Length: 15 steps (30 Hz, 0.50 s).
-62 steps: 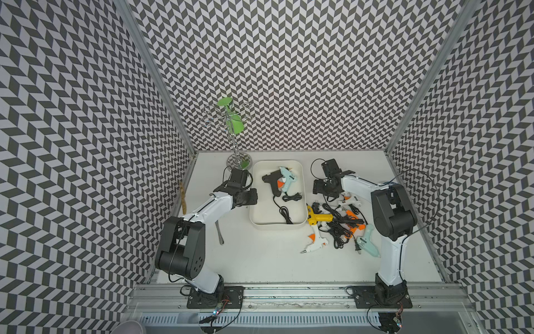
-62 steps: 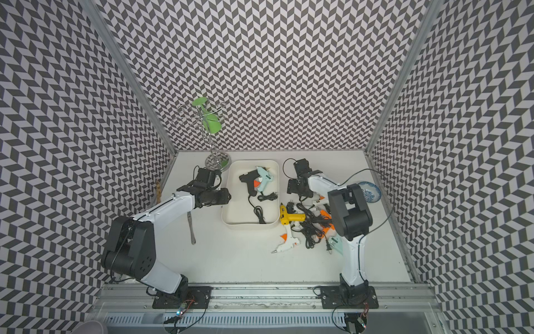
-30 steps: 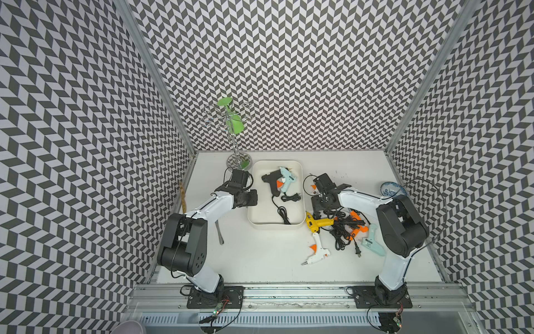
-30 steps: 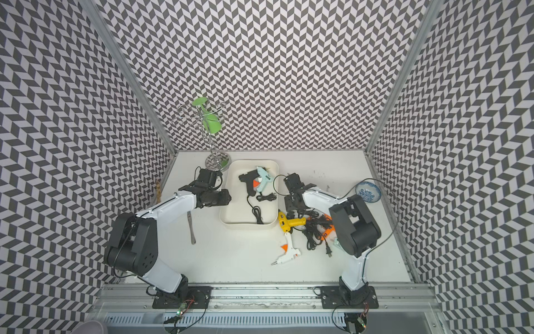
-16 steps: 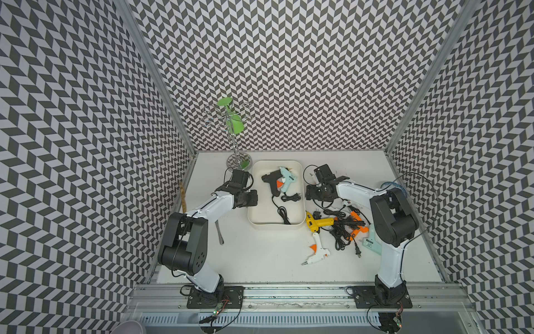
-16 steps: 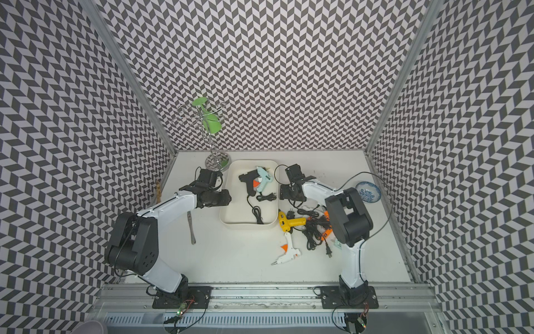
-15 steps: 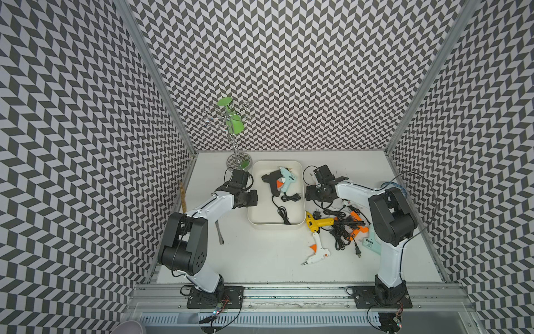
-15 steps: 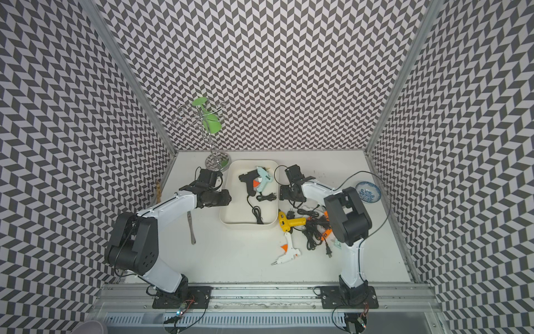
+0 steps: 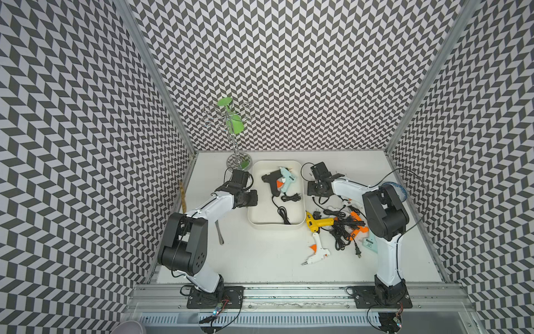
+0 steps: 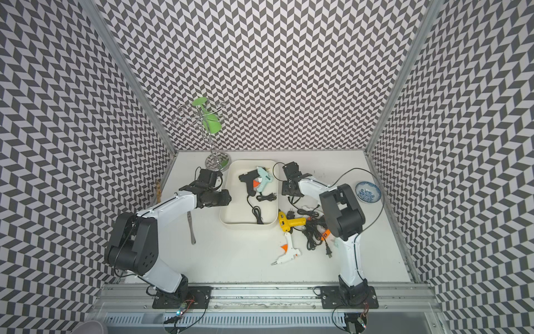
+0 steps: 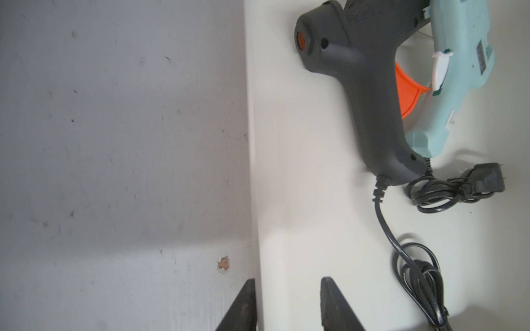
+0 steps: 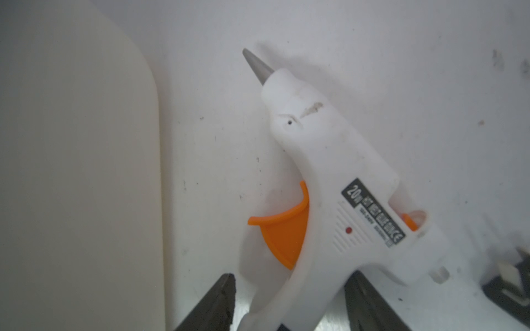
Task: Put the hot melt glue gun into the storage box
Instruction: Pick up the hot melt adhesive gun from the center of the board.
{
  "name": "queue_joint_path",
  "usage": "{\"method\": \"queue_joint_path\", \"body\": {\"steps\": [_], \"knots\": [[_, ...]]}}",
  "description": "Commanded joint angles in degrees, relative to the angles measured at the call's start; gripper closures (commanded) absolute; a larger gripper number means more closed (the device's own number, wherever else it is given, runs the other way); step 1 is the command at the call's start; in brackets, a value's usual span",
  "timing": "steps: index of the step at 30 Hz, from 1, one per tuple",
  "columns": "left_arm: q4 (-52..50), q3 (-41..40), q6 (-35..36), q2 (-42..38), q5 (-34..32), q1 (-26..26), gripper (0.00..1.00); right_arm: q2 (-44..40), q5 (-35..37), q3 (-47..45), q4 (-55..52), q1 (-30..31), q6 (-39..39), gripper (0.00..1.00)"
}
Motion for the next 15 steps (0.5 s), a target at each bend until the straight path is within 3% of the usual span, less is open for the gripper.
{"method": "queue_joint_path", "body": {"steps": [1, 9, 15], "knots": [[1.14, -0.37, 0.43, -1.19, 0.56, -0.22, 0.61, 2.67, 2.65, -1.37, -4.38, -0.23, -3.43, 0.42], [1.05, -0.27, 0.35, -0.87, 0.58, -0.20, 0.61, 4.27, 8.82, -0.15, -6.77, -0.28, -7.78, 0.61], [1.08, -0.51, 0.35, -1.25, 0.38, -0.22, 0.61, 5.31, 7.30, 0.12, -6.49, -1.13, -9.10, 0.63]]}}
